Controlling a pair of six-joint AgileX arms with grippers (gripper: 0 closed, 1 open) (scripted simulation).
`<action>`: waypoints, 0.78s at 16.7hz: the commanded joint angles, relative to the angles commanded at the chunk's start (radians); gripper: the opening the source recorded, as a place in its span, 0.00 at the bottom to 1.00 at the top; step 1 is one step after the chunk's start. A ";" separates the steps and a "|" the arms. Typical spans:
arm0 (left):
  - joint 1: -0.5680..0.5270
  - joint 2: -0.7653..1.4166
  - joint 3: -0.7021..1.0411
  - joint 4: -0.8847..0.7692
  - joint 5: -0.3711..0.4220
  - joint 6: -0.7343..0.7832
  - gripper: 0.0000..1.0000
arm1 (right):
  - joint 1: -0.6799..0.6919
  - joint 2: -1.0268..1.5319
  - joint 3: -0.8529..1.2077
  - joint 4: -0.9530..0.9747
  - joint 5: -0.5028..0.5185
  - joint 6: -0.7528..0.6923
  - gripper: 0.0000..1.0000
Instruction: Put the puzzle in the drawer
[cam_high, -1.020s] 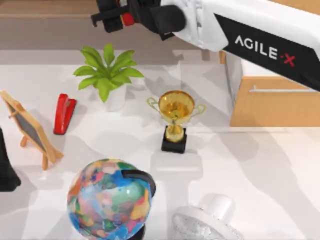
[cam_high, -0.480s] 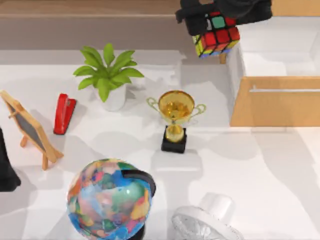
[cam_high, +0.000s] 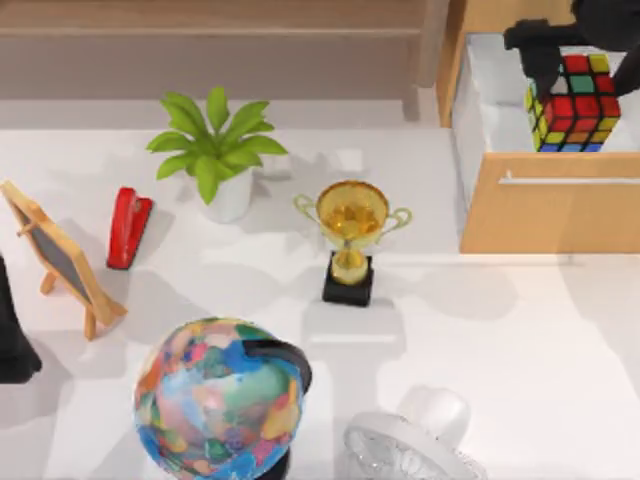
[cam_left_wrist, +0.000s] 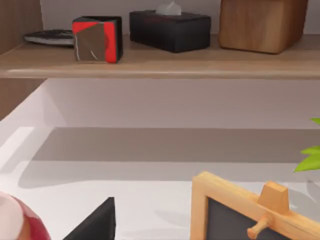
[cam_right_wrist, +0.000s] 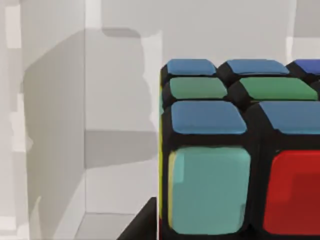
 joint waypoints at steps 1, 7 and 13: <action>0.000 0.000 0.000 0.000 0.000 0.000 1.00 | -0.019 0.036 0.006 -0.015 -0.009 -0.003 0.00; 0.000 0.000 0.000 0.000 0.000 0.000 1.00 | -0.049 0.142 0.015 -0.049 -0.036 -0.010 0.00; 0.000 0.000 0.000 0.000 0.000 0.000 1.00 | -0.049 0.142 0.015 -0.049 -0.036 -0.010 0.15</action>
